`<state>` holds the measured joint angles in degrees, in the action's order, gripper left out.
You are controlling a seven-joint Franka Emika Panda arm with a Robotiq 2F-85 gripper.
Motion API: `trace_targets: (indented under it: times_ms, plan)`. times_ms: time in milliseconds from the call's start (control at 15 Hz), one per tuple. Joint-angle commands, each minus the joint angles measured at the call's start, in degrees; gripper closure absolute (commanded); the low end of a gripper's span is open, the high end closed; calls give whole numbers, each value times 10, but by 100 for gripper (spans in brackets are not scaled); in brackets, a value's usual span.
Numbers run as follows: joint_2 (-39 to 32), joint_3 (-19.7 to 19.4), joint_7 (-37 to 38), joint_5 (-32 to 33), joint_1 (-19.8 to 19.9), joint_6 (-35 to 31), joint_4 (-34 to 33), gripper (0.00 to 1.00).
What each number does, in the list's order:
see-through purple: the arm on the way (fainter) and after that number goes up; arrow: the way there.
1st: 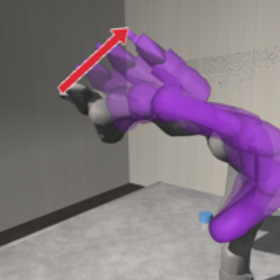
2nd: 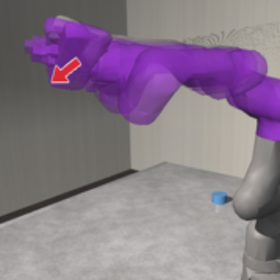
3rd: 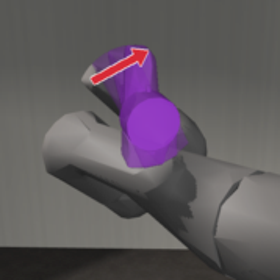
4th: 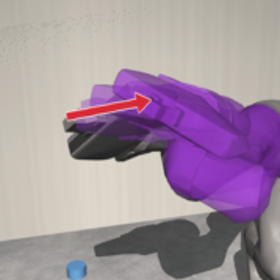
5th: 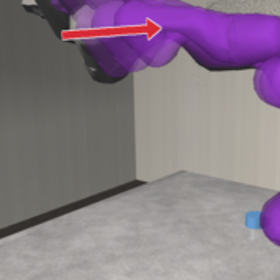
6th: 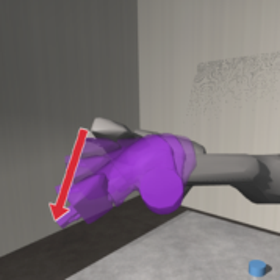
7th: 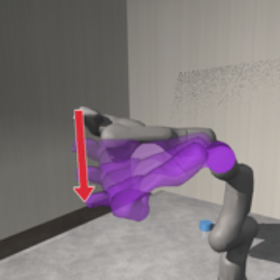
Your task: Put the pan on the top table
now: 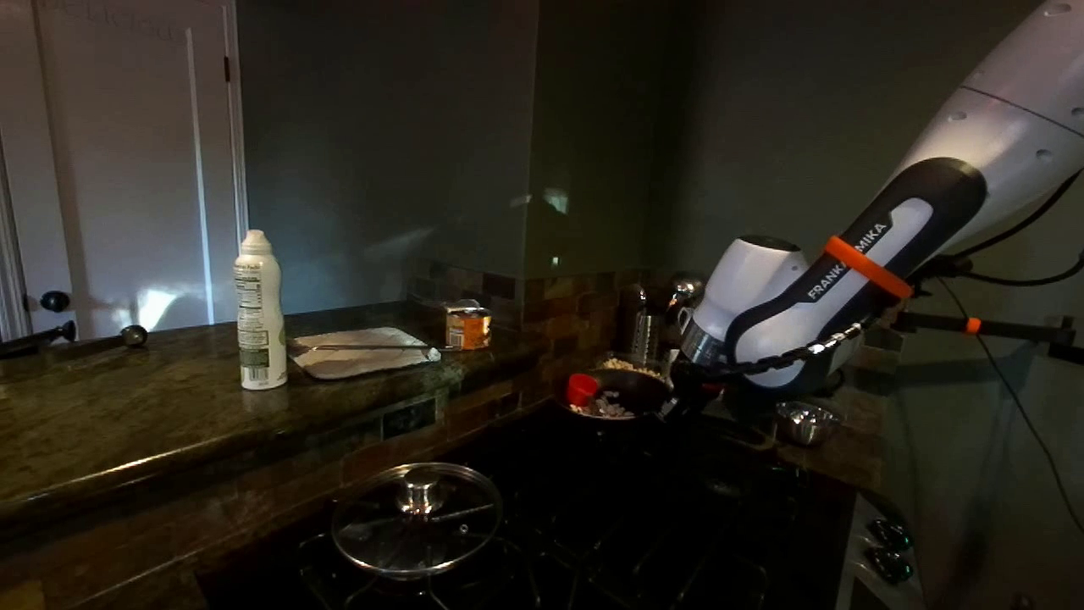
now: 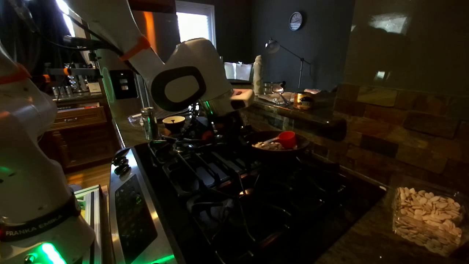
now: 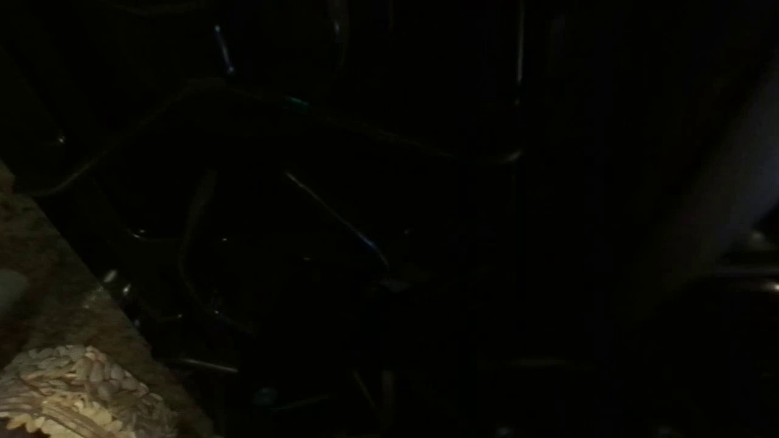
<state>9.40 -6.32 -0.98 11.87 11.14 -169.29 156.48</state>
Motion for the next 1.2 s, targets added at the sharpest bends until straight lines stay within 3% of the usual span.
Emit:
trace_targets:
  times_ms: [0, 133, 267, 467, 667, 867, 933, 1133]
  plan:
    - [72, -51, -136, -80, -83, 47, 14, 100]
    - [123, -78, -213, -137, -125, 91, 20, 100]
    - [164, -82, -243, -143, -129, 163, 9, 100]
    - [239, -50, -226, -109, -108, 269, 18, 100]
    - [278, -33, -223, -124, -131, 347, -15, 100]
    - [304, -21, -229, -143, -162, 381, -35, 100]
    - [278, -26, -222, -125, -144, 357, -25, 100]
    - [293, -20, -223, -128, -161, 369, -32, 100]
